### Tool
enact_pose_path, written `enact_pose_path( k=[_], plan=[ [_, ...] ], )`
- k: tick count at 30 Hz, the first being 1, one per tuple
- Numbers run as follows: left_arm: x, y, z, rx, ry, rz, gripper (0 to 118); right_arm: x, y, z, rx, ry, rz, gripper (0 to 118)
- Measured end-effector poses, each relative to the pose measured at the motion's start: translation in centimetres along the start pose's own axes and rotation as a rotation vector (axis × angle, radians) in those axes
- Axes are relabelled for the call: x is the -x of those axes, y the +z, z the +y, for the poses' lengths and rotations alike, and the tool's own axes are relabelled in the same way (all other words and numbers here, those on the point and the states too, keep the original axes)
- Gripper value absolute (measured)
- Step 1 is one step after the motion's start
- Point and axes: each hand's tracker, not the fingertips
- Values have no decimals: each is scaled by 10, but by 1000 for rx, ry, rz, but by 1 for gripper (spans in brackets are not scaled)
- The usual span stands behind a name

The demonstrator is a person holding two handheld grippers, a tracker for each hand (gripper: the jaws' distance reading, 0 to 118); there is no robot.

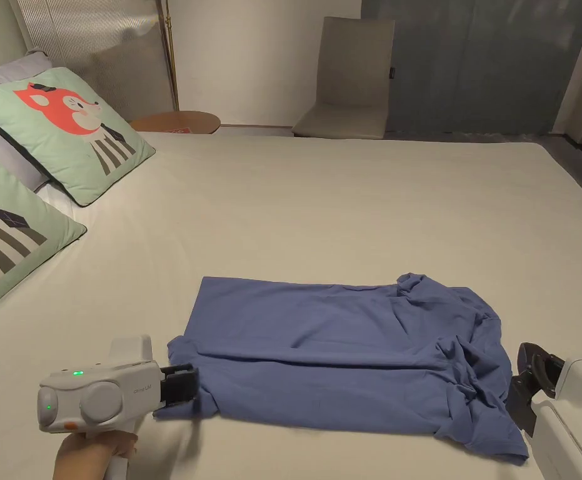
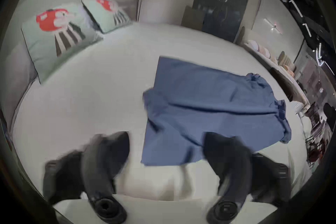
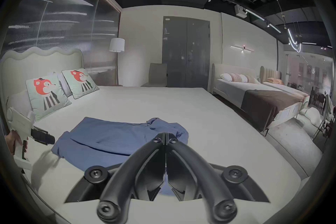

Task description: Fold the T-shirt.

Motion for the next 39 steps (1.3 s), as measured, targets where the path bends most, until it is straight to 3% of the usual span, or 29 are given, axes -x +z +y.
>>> enact_pose_path(
  k=[3, 4, 5, 6, 7, 10, 11, 12, 15, 16, 19, 20, 21, 24, 26, 27, 31, 39],
  plan=[
    [-4, -18, -9, 26, -22, 36, 98, 2, -2, 0, 17, 1, 0, 1],
    [-5, -25, -11, 43, -27, 42, 93, 2, -4, -1, 23, 5, -1, 1],
    [-7, -30, -14, 54, -27, 51, 81, 1, -6, -2, 31, 8, 0, 1],
    [-7, -35, -17, 55, -25, 42, 62, 1, -4, -2, 38, 10, 0, 1],
    [-8, -38, -21, 60, -27, 38, 36, 1, -5, -3, 44, 11, -1, 1],
    [-19, -41, -28, 42, -71, 66, 30, -6, -11, -11, 73, 9, -11, 1],
    [-18, -39, -27, 31, -85, 54, 24, -10, -13, -13, 90, 1, -14, 1],
    [-19, -36, -26, 25, -94, 35, 8, -13, -17, -17, 120, -15, -22, 1],
    [-22, -25, -21, -4, -125, 37, 6, -24, -29, -34, 249, -63, -42, 4],
    [-23, -20, -20, -27, -148, 36, 6, -28, -35, -41, 296, -82, -50, 22],
    [-32, -1, -15, -51, -155, 18, 6, -42, -62, -71, 416, -154, -50, 99],
    [-34, 2, -14, -58, -156, 14, 6, -43, -70, -78, 464, -166, -56, 109],
    [-35, 4, -13, -64, -158, 10, 6, -42, -76, -84, 472, -158, -54, 110],
    [-34, 5, -11, -70, -177, 11, 6, -40, -90, -94, 528, -155, -64, 108],
    [-34, 5, -12, -64, -180, 10, 6, -40, -99, -100, 533, -178, -48, 100],
    [-31, 4, -11, -60, -178, 11, 6, -40, -102, -102, 537, -181, -43, 89],
    [-26, 1, -15, -51, -162, 7, 6, -37, -100, -98, 545, -189, 19, 12],
    [3, 11, -24, -49, -64, -4, 6, -55, -66, -72, 454, -168, 6, 11]
  ],
)
